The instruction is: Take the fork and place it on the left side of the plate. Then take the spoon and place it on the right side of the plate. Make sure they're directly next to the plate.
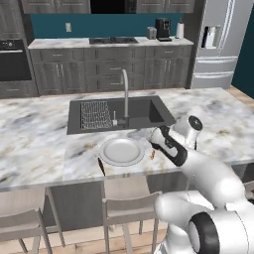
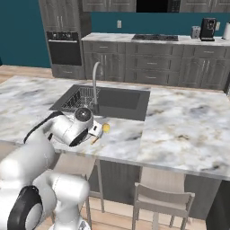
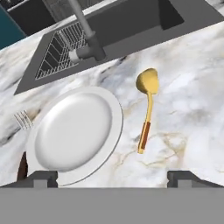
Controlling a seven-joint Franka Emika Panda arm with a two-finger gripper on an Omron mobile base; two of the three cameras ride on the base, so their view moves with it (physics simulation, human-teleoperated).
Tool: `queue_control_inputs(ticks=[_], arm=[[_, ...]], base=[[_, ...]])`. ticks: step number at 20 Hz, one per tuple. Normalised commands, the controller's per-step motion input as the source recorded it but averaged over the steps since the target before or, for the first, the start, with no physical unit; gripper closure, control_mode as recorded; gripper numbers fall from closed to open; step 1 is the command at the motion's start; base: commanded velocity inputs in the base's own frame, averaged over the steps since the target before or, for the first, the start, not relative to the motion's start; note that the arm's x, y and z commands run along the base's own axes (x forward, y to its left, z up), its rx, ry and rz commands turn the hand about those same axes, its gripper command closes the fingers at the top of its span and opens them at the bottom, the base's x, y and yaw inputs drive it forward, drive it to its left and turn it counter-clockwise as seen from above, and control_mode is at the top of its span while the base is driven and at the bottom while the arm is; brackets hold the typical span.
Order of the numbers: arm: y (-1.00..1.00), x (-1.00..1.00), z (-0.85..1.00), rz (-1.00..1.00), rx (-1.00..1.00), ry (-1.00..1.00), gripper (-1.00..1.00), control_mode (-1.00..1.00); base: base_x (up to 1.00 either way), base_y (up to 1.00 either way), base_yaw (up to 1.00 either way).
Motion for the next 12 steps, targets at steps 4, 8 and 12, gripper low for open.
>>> queue_control_inputs(ticks=[4,8,12], arm=[[0.19,-0.85,0.99,0.00,-0.11,0.22,-1.00,-1.00],[0.40,-0.88,1.00,0.00,-0.13,0.04,-1.00,-1.00],[0.69,-0.77,0.71,0.03,-0.23,0.00,-1.00,-1.00]], base=[[0.00,0.00,0.00],[0.00,0.00,0.00],[0.00,0.00,0.00]])
